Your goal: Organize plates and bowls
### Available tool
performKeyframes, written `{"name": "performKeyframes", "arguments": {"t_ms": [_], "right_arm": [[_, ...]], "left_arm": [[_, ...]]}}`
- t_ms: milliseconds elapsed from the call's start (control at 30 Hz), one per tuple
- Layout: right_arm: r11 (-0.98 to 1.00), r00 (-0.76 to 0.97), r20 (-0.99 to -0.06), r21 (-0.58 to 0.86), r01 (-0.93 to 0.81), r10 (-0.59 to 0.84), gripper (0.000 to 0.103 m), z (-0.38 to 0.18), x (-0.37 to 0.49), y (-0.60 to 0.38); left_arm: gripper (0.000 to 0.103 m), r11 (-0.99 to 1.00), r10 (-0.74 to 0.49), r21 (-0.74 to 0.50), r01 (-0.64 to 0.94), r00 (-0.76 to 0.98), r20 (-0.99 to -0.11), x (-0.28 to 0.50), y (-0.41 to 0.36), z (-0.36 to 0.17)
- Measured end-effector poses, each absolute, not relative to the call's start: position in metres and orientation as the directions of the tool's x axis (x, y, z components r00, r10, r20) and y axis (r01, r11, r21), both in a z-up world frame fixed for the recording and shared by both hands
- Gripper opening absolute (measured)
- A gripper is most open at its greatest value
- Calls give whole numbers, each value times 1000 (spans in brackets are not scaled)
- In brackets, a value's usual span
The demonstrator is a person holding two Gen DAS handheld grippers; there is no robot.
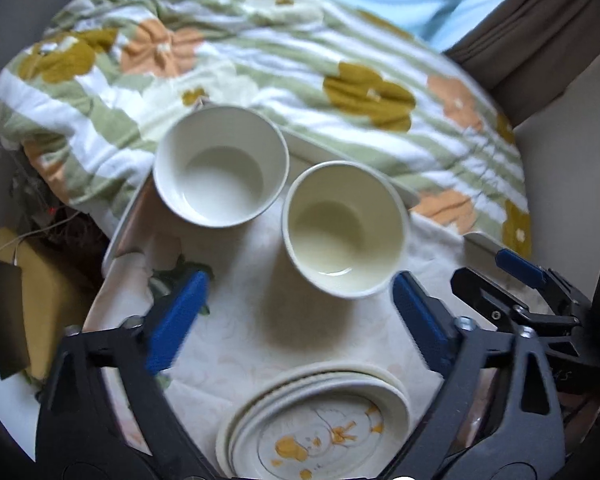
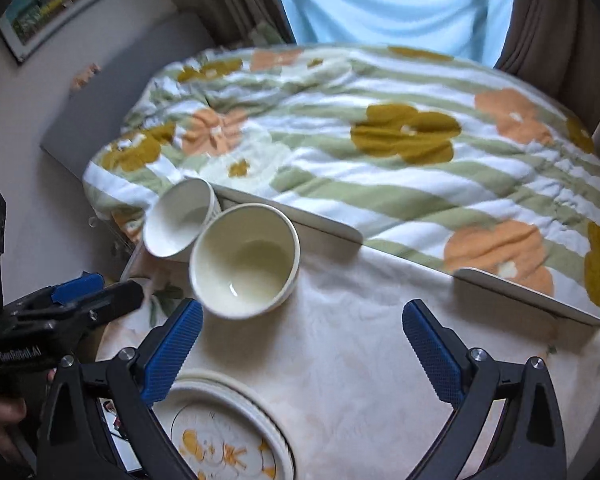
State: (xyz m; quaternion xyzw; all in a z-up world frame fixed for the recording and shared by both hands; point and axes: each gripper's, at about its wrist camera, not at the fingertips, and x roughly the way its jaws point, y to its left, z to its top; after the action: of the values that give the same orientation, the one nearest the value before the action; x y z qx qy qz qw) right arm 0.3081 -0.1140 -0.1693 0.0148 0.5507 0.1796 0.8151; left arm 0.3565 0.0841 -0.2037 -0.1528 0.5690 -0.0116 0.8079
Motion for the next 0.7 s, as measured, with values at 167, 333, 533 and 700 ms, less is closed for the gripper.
{"name": "performKeyframes", "arguments": {"t_ms": [167, 333, 533, 700], "right_arm": [[942, 253, -923, 228, -248, 290, 81, -209, 330, -105], [934, 205, -931, 248, -258, 303, 59, -229, 342, -98], [925, 171, -933, 263, -275, 317, 33, -238, 347, -92], [906, 147, -920, 314, -285, 365, 15, -243, 350, -86]], "left_arm": [[61, 947, -225, -278, -161, 285, -932, 383, 86, -246], [42, 947, -242, -286, -145, 260, -935, 395, 82, -268], [23, 945, -260, -300, -132, 257, -931, 403, 78, -276], [22, 943, -258, -302, -142, 263, -930, 407, 79, -280]]}}
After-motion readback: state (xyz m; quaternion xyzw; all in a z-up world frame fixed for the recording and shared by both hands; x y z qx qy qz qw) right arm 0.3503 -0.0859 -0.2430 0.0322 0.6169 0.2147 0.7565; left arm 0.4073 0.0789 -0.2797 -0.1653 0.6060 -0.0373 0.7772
